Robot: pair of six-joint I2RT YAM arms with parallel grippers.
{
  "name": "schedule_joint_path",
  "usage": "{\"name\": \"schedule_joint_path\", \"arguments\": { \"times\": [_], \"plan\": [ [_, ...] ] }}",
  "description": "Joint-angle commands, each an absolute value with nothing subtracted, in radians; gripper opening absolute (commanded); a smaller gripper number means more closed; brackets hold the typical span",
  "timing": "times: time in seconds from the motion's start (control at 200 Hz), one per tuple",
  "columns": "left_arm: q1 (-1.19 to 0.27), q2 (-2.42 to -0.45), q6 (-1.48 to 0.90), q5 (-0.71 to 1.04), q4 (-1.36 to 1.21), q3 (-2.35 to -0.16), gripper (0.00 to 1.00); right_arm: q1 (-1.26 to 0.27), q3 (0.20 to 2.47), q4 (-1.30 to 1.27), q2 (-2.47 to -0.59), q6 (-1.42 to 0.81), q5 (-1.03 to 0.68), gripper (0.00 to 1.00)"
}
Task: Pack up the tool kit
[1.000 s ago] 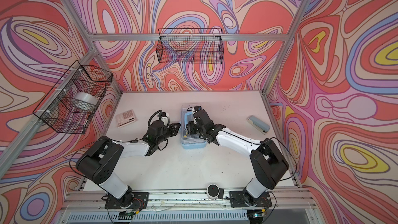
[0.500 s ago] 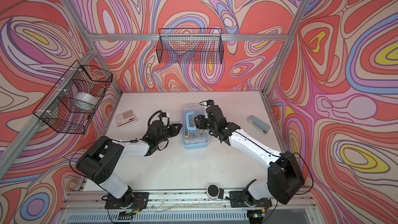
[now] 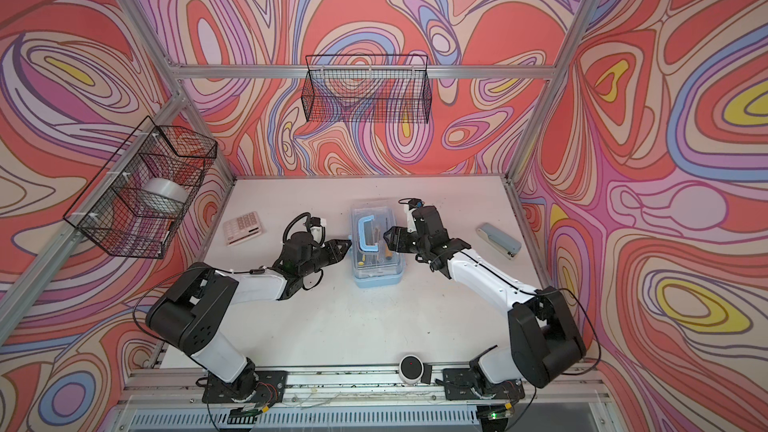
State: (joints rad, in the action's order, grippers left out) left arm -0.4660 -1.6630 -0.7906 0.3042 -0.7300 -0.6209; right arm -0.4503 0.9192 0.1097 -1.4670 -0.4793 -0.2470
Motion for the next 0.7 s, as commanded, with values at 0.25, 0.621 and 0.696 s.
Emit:
{"name": "schedule_joint_path", "arguments": {
  "times": [0.25,0.621,0.696],
  "plan": [
    [-0.428,-1.807,-0.91,0.445,-0.994,-0.574,0.34,-0.403,0.793,-0.203,-1.548,-0.549,-0.517,0.73],
    [-0.428,-1.954,-1.019,0.509,-1.225,-0.551,0.34,-0.405,0.714,-0.474,-1.658,-0.714,-0.677,0.69],
    [-0.428,-1.97,-1.029,0.511,-1.255,-0.543,0.34,-0.408,0.69,-0.506,-1.666,-0.736,-0.68,0.68]
  ]
}}
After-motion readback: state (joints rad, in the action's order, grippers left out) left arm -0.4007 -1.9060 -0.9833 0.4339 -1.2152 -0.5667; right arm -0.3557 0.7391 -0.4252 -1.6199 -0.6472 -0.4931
